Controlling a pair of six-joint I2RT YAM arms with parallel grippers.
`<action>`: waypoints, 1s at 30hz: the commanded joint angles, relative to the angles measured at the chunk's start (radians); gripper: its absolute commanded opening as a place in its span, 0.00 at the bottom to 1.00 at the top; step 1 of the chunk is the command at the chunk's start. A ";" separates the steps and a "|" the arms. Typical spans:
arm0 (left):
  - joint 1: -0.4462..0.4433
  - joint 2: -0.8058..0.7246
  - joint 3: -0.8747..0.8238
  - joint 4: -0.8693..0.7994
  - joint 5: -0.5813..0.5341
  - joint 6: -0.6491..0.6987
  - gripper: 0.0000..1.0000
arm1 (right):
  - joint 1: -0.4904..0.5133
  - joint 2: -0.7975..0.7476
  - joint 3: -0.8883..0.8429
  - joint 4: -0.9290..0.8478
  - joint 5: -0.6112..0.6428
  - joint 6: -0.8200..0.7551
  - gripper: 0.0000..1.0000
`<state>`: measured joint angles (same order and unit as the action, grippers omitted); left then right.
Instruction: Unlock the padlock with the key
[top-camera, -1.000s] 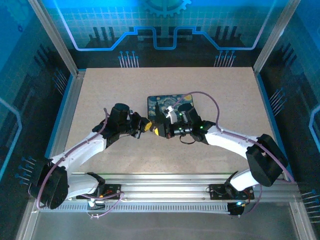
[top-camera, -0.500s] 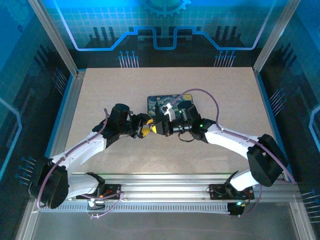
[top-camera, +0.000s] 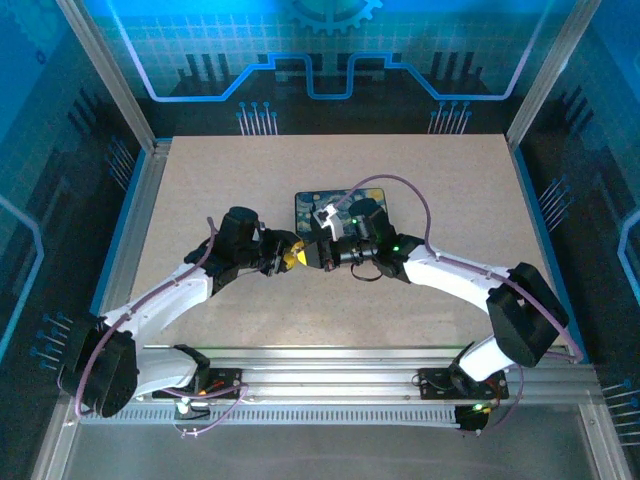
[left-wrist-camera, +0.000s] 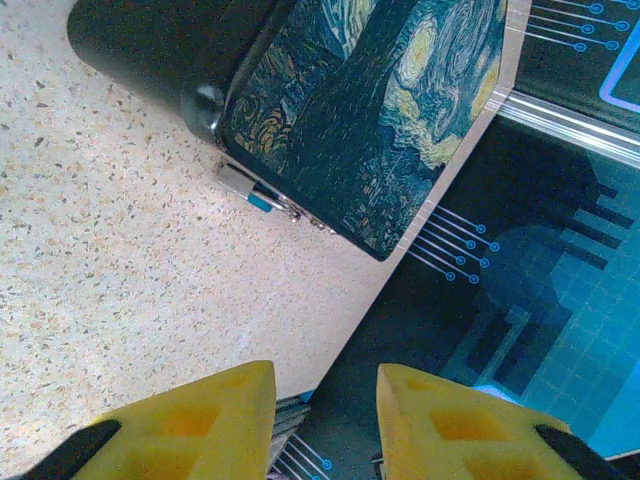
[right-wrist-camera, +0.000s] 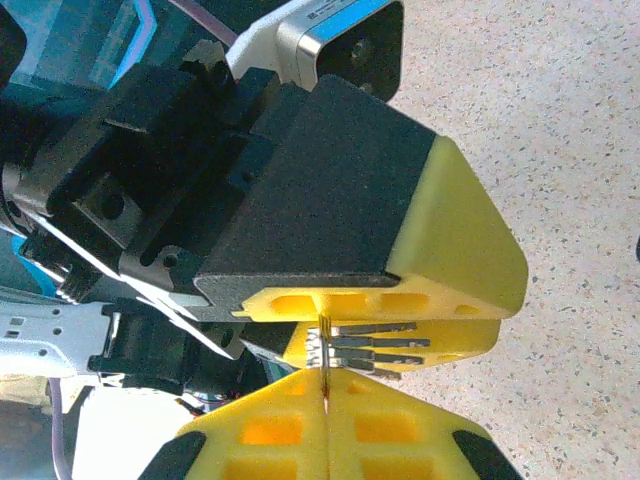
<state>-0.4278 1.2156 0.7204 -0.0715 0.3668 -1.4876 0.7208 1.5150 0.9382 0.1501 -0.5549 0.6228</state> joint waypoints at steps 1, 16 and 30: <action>0.002 -0.014 -0.012 0.013 0.023 0.000 0.31 | 0.014 0.005 0.012 0.008 0.002 -0.018 0.07; 0.013 -0.033 -0.020 0.007 0.018 -0.002 0.13 | 0.011 -0.001 0.003 -0.007 0.025 -0.028 0.07; 0.025 -0.041 -0.017 -0.006 0.012 0.003 0.00 | -0.023 -0.033 -0.050 -0.009 0.036 -0.032 0.09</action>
<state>-0.4122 1.1965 0.7162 -0.0704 0.3672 -1.4910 0.7120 1.5131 0.8997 0.1352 -0.5240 0.6083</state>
